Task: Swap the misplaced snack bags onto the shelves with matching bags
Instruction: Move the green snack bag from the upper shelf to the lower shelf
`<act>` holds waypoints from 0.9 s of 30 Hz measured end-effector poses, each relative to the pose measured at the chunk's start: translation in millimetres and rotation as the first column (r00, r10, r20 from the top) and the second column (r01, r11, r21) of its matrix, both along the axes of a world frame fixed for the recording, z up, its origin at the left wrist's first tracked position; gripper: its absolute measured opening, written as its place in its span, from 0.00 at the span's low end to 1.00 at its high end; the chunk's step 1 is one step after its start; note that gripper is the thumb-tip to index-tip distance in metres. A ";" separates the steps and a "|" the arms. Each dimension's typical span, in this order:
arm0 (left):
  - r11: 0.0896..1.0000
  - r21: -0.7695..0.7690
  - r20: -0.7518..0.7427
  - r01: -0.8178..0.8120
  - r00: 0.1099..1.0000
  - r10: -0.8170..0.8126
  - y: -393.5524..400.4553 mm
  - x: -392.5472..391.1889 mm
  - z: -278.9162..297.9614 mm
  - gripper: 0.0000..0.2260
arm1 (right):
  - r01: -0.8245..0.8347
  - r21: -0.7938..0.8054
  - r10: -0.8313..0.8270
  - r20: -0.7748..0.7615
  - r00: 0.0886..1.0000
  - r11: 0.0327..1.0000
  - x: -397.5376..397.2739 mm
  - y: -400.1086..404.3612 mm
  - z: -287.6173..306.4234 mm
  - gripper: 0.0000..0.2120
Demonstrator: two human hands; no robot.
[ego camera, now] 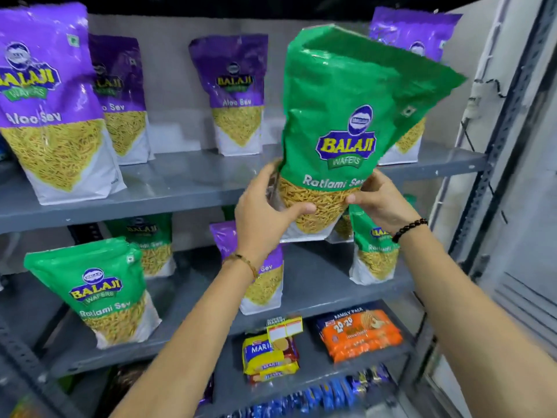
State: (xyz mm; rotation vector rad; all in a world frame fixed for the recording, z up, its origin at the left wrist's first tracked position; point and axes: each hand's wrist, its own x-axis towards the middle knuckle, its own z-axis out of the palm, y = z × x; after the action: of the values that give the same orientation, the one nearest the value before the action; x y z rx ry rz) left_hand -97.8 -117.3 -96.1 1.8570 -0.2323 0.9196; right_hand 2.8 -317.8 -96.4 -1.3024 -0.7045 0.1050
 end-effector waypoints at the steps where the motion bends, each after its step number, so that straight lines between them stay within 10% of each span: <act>1: 0.999 0.019 -0.010 -0.030 0.999 0.030 -6.3 -3.4 -10.0 0.35 | -0.003 0.001 0.003 -0.027 1.000 1.000 0.9 -4.6 -9.5 0.36; 13: 0.992 -0.129 -0.477 0.000 0.877 -0.062 -37.0 39.7 -165.0 0.41 | 0.073 -0.357 -0.207 -0.354 0.912 0.931 17.3 -36.9 -146.0 0.24; 27: 0.990 -0.131 -0.666 -0.049 0.744 -0.051 -40.7 142.5 -235.0 0.30 | 0.320 -0.323 -0.438 -0.423 0.793 0.891 60.4 -11.8 -204.4 0.26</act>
State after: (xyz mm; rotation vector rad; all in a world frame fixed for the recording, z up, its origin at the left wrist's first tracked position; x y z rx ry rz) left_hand 44.8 -158.0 -331.0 1.9276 0.2762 0.2028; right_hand 63.2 -329.6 -300.8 -1.5451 0.0187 0.1827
